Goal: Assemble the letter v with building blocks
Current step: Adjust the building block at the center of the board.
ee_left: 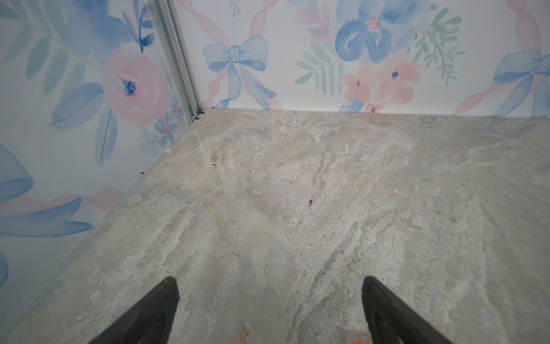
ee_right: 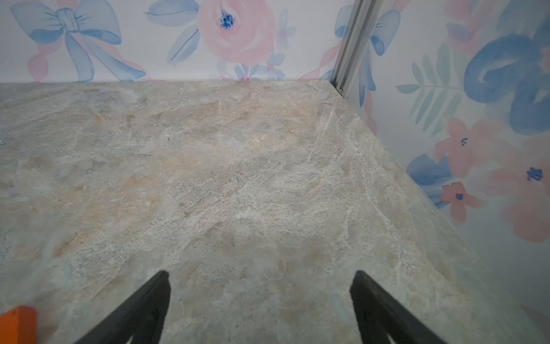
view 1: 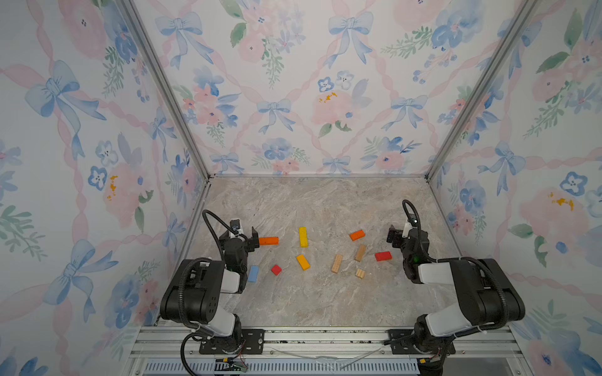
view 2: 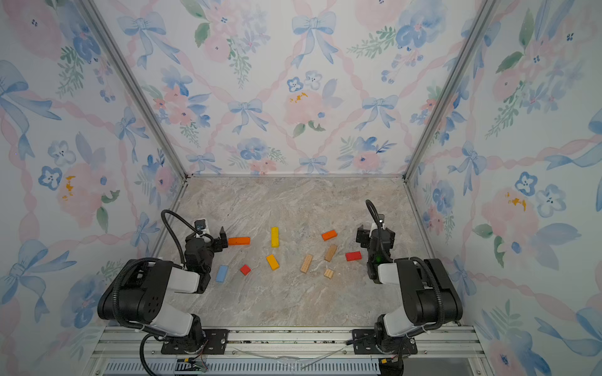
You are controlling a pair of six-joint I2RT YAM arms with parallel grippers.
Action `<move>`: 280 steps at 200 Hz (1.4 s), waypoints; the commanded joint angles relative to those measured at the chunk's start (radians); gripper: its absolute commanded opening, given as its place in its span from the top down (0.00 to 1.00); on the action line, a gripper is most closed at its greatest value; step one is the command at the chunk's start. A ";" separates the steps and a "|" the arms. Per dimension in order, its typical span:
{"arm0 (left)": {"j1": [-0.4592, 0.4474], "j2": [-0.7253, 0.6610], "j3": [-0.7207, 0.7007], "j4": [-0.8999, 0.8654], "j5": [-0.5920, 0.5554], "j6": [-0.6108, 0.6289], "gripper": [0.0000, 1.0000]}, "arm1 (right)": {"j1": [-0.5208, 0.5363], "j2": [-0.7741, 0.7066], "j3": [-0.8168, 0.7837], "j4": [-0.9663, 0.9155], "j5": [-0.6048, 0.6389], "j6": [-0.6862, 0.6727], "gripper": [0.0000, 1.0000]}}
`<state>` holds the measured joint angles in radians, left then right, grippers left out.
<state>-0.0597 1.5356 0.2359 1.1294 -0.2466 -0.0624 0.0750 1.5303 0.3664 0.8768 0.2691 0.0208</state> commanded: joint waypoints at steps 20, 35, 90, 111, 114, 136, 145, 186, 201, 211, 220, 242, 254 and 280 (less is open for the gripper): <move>-0.005 0.012 0.011 0.033 -0.007 0.015 0.02 | 0.008 0.013 0.021 0.027 0.009 -0.010 0.04; -0.005 0.012 0.013 0.033 -0.007 0.014 0.02 | 0.009 0.013 0.020 0.027 0.010 -0.010 0.04; -0.005 0.012 0.013 0.031 -0.008 0.014 0.02 | 0.009 0.013 0.021 0.028 0.009 -0.010 0.04; -0.005 0.013 0.013 0.031 -0.008 0.013 0.02 | 0.009 0.013 0.022 0.027 0.010 -0.010 0.04; -0.005 0.014 0.013 0.031 -0.007 0.013 0.02 | 0.008 0.013 0.022 0.027 0.010 -0.010 0.04; -0.005 0.013 0.013 0.032 -0.007 0.014 0.02 | 0.009 0.014 0.022 0.027 0.010 -0.009 0.04; -0.005 0.014 0.014 0.031 -0.007 0.014 0.02 | 0.009 0.013 0.021 0.027 0.010 -0.009 0.04; -0.005 0.011 0.011 0.034 -0.006 0.013 0.07 | 0.009 0.010 0.018 0.031 0.010 -0.009 0.04; -0.006 -0.007 0.034 -0.015 0.014 0.024 0.12 | 0.014 0.008 0.016 0.036 0.029 -0.009 0.04; -0.008 -0.038 0.072 -0.113 0.019 0.028 0.14 | 0.021 -0.001 0.017 0.026 0.051 -0.010 0.04; -0.008 -0.068 0.119 -0.230 0.020 0.023 0.16 | 0.024 -0.016 0.016 0.017 0.055 -0.010 0.04; -0.009 -0.088 0.182 -0.361 0.039 0.038 0.19 | 0.027 -0.033 -0.008 0.047 0.061 -0.010 0.04; -0.012 -0.092 0.183 -0.371 0.031 0.042 0.20 | 0.032 -0.035 -0.025 0.076 0.070 -0.018 0.04; -0.030 -0.147 0.180 -0.439 0.003 0.043 0.21 | 0.042 -0.045 -0.047 0.114 0.080 -0.025 0.04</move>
<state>-0.0711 1.4353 0.4175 0.8112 -0.2279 -0.0395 0.0998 1.5093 0.3450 0.9165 0.3195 0.0139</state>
